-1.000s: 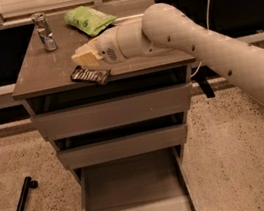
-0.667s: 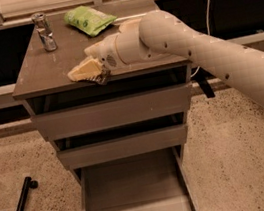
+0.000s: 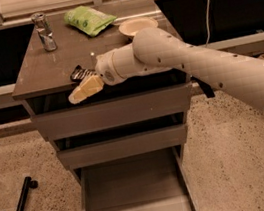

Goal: Place rxbar chocolate into bottom drawer

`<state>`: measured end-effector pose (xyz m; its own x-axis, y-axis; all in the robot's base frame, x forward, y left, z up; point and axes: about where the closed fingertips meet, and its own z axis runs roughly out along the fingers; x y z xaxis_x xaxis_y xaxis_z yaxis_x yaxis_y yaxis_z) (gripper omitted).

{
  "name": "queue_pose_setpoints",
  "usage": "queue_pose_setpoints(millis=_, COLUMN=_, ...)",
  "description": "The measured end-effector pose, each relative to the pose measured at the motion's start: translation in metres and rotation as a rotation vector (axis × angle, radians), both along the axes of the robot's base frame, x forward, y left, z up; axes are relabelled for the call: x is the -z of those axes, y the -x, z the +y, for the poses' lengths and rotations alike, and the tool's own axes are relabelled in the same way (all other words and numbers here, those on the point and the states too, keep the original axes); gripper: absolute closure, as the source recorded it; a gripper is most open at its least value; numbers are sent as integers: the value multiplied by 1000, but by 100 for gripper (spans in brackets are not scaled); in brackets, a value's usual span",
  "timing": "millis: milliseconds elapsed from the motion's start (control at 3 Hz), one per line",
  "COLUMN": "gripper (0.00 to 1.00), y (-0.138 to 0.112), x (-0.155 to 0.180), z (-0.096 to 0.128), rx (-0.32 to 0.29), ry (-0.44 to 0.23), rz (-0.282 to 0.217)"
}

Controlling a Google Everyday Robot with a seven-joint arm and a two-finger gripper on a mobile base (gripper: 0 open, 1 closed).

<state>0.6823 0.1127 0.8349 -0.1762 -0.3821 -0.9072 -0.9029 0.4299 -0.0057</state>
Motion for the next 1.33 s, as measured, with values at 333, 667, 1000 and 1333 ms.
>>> queue_pose_setpoints(millis=333, gripper=0, y=4, x=17, z=2, rx=4, ry=25, rz=22)
queue_pose_setpoints(millis=667, gripper=16, y=3, x=18, z=0, rx=26, ry=56, rz=0)
queue_pose_setpoints(millis=1000, gripper=39, y=-6, x=17, z=-6, rx=68, ry=77, rz=-25)
queue_pose_setpoints(millis=1333, gripper=63, y=-24, x=19, z=-13, rx=116, ry=80, rz=-55)
